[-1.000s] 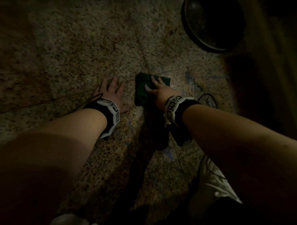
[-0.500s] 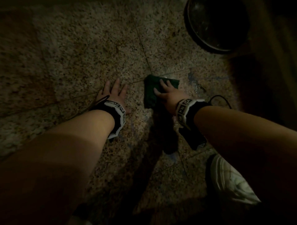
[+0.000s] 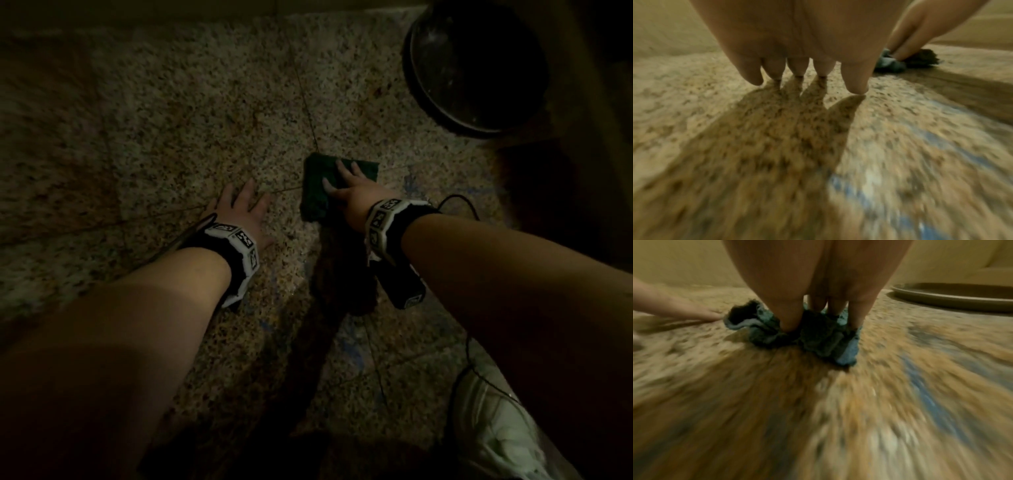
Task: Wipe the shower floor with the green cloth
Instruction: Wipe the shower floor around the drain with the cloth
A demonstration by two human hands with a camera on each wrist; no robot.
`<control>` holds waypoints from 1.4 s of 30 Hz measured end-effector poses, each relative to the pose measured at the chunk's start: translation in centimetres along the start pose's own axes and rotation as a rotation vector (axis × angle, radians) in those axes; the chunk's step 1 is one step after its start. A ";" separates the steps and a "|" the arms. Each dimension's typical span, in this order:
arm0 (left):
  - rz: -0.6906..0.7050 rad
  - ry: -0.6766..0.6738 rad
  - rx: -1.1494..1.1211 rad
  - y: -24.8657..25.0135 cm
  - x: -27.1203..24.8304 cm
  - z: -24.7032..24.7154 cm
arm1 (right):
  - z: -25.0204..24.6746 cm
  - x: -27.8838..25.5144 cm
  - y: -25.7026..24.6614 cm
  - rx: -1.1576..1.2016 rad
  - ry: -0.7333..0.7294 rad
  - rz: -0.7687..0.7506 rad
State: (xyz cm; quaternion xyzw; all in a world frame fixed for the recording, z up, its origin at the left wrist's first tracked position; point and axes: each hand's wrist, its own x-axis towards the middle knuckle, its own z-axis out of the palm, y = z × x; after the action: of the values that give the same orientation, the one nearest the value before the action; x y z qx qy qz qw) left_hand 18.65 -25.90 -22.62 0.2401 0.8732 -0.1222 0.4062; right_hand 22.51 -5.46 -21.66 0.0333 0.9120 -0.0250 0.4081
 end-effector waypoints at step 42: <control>-0.142 -0.018 0.026 13.9 -0.3 -4.9 | 5.5 -3.7 12.0 -0.165 0.050 -0.336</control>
State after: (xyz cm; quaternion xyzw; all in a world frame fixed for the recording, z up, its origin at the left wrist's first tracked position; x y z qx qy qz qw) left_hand 22.85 -12.11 -19.56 0.1819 0.8826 -0.1642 0.4013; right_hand 30.09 5.91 -22.78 -0.1525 0.9136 -0.0172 0.3766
